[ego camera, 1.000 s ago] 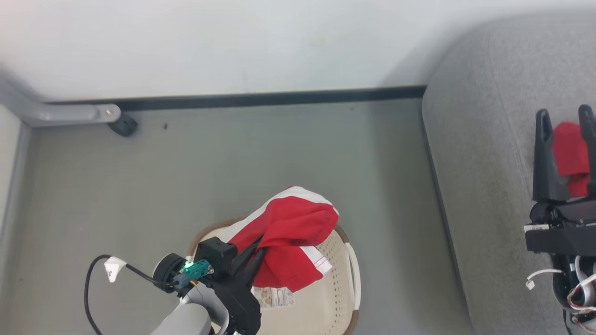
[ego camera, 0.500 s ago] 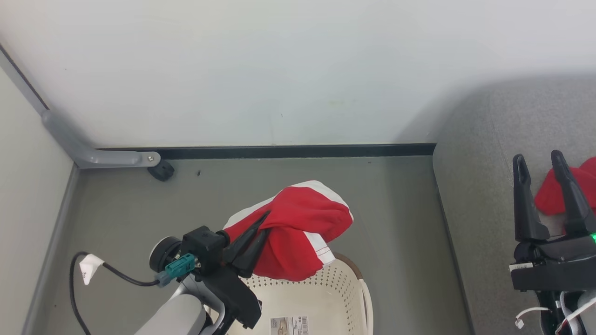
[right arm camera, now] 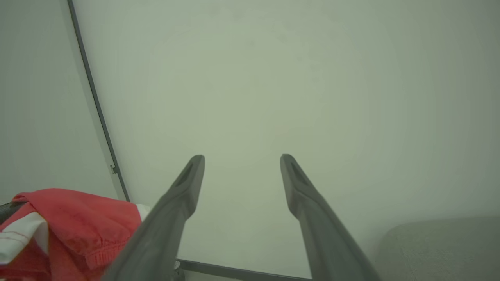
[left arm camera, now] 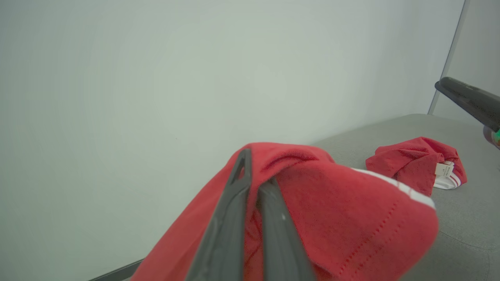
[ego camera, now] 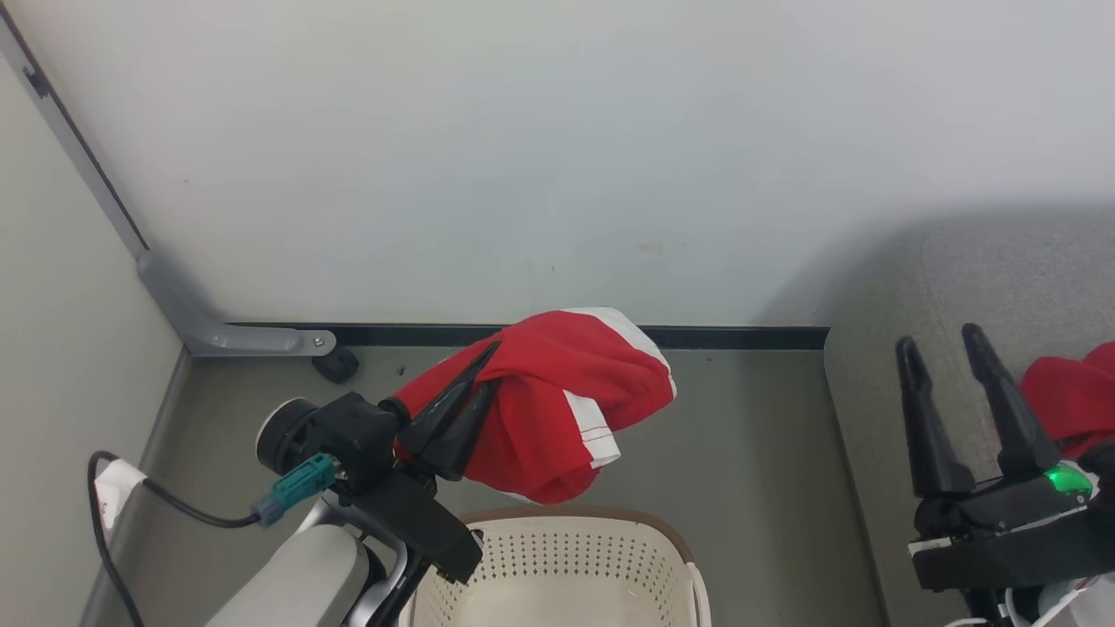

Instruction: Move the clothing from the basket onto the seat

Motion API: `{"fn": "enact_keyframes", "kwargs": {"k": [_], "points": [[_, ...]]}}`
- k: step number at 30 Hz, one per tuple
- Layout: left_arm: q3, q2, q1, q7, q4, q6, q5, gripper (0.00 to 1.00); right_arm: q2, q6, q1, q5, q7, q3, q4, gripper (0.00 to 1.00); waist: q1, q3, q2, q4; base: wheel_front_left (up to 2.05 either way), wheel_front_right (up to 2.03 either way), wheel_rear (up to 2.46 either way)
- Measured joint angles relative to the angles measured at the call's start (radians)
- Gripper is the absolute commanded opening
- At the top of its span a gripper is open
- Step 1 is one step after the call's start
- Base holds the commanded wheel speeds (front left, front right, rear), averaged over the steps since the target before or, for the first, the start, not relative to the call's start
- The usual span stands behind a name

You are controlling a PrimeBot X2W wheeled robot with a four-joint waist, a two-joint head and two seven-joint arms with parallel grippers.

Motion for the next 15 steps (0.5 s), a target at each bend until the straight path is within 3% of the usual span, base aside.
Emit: {"fn": "enact_keyframes", "kwargs": {"k": [15], "points": [[0.006,0.014,-0.001,0.089,-0.125,0.051,0.001,0.0,0.004,0.028,0.007,-0.006,0.062,0.12,-0.016,1.0,-0.0001,-0.013,0.0001,0.001,0.0,0.0,0.0]]}}
